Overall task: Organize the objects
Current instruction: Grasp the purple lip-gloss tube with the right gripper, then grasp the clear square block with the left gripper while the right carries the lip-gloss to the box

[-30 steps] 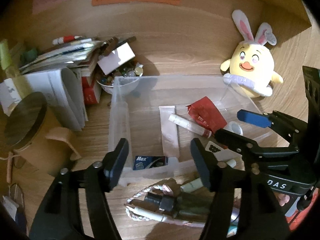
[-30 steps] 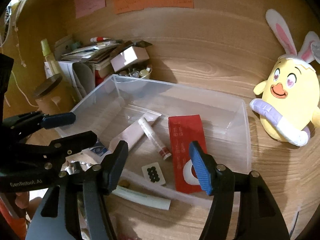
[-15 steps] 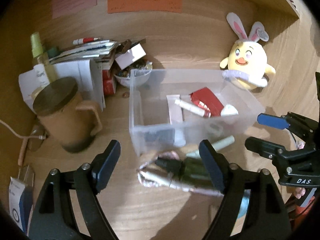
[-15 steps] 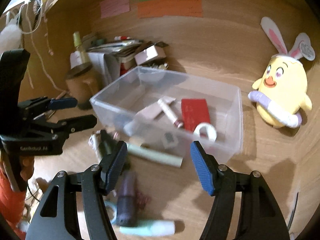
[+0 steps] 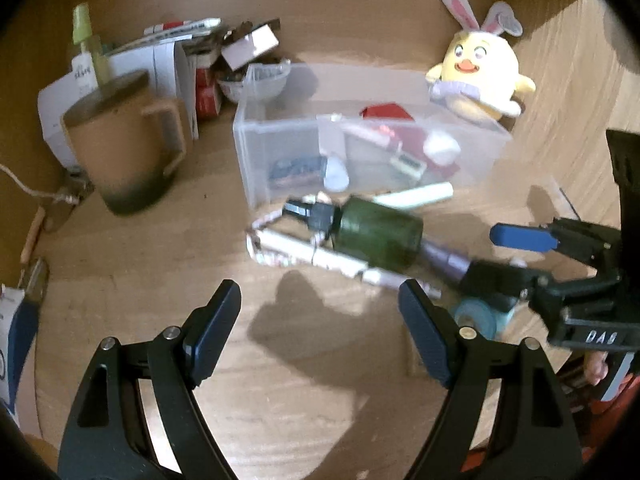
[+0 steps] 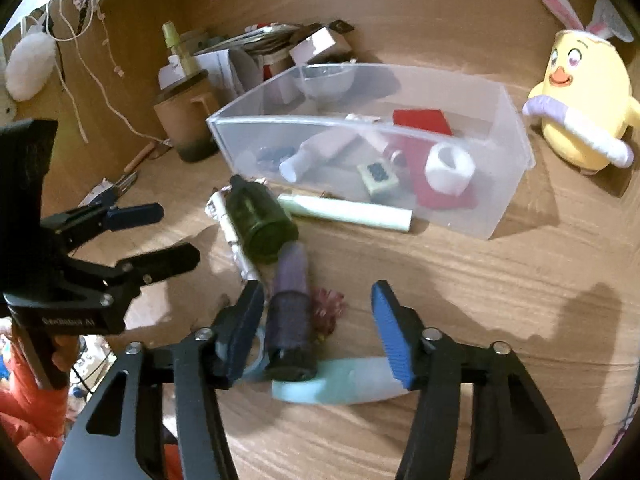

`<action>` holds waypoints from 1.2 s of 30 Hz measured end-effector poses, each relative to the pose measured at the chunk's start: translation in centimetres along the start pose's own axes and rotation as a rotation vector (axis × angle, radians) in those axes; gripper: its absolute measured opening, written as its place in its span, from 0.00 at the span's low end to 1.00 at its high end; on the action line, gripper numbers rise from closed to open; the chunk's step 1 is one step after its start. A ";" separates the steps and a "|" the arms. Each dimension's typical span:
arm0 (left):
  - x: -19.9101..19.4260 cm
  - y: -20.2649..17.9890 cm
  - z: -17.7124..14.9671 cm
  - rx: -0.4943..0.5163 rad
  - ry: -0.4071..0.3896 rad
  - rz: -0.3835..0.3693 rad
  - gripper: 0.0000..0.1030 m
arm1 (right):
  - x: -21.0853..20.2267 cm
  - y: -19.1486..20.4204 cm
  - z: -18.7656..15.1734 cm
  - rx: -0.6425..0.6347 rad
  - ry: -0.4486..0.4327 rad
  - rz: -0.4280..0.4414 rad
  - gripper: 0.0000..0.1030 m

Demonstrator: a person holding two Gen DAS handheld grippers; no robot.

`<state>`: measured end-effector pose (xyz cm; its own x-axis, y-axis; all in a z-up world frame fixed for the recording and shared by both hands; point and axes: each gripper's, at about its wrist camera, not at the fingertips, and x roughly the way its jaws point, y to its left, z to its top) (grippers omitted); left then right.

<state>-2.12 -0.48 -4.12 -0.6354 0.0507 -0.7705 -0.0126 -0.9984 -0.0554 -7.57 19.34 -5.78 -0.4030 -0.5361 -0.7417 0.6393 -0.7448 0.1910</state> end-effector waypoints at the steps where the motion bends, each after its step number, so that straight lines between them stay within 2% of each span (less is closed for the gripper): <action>1: 0.1 -0.1 -0.4 -0.003 0.011 -0.003 0.79 | 0.1 0.1 -0.1 -0.002 0.004 0.002 0.46; 4: 0.1 0.0 -1.4 -0.026 0.034 -0.027 0.79 | 0.5 0.3 -0.5 -0.018 0.018 0.003 0.40; 9: -0.2 -0.4 -2.8 -0.041 0.049 -0.052 0.79 | 0.6 0.4 -0.6 -0.029 0.018 0.017 0.23; 14: -0.5 -1.1 -3.7 -0.046 0.057 -0.074 0.79 | 0.1 0.3 -0.8 -0.028 -0.004 -0.001 0.23; 24: 0.3 -3.8 -3.9 0.051 0.047 -0.044 0.79 | -2.2 -1.2 -0.8 0.045 -0.071 -0.010 0.23; 26: 0.7 -4.1 -3.7 0.066 0.041 -0.027 0.76 | -2.6 -1.5 -0.7 0.059 -0.083 -0.013 0.23; 28: 0.9 -4.3 -3.5 0.082 0.031 -0.001 0.68 | -3.2 -1.9 -0.6 0.074 -0.100 -0.013 0.23; 32: 1.0 -4.6 -3.3 0.084 0.018 -0.005 0.62 | -4.2 -2.4 -0.2 0.087 -0.129 -0.025 0.23; 35: 1.1 -4.8 -3.2 0.084 0.005 -0.002 0.50 | -4.6 -2.8 0.0 0.097 -0.146 -0.036 0.23; 36: 1.1 -4.8 -3.0 0.078 0.000 0.005 0.42 | -4.8 -2.9 0.1 0.102 -0.152 -0.037 0.23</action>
<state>-0.42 4.41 -6.63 -0.6354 0.0461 -0.7708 -0.0696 -0.9976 -0.0023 -7.58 24.03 -2.76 -0.5244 -0.5553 -0.6455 0.5551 -0.7978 0.2354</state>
